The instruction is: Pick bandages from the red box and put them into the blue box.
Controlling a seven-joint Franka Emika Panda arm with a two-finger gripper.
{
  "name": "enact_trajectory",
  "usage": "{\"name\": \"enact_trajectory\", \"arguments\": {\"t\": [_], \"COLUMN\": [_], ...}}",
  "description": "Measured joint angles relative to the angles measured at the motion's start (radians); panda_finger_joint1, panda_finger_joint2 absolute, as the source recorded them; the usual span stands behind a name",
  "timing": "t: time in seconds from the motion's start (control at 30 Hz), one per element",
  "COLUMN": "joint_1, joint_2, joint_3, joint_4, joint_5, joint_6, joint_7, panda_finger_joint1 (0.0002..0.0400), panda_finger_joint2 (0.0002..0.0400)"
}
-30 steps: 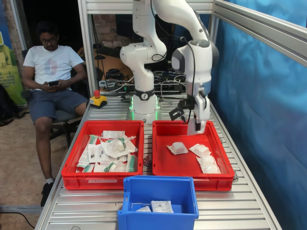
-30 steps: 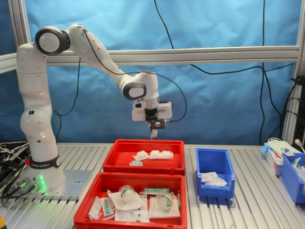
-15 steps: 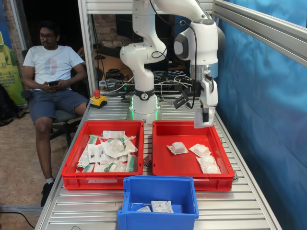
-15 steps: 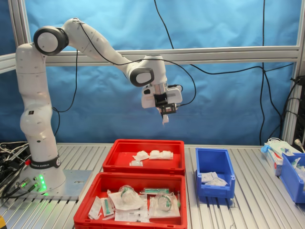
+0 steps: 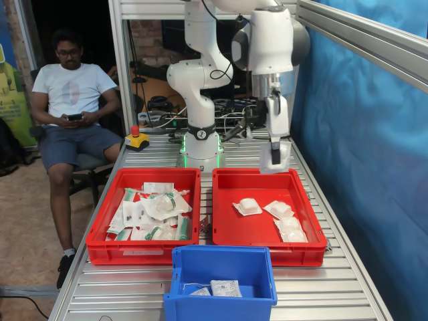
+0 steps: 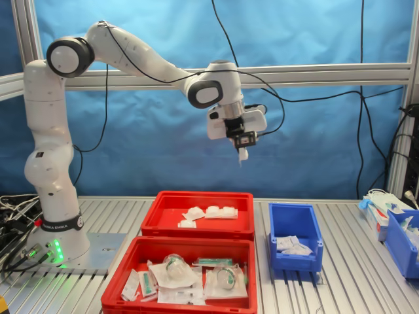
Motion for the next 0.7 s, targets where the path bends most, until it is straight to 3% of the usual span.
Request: {"name": "enact_trajectory", "arguments": {"t": [0.3, 0.57, 0.7], "joint_1": [-0.071, -0.144, -0.159], "joint_2": [0.101, 0.260, 0.295], "joint_3": [-0.004, -0.008, -0.008], "joint_4": [0.130, 0.304, 0.342], "joint_5": [0.000, 0.000, 0.000], "joint_6": [-0.005, -0.008, -0.008], "joint_7": [0.000, 0.000, 0.000], "panda_finger_joint1": [0.0057, 0.0057, 0.0057], "panda_finger_joint2": [0.0057, 0.0057, 0.0057]}}
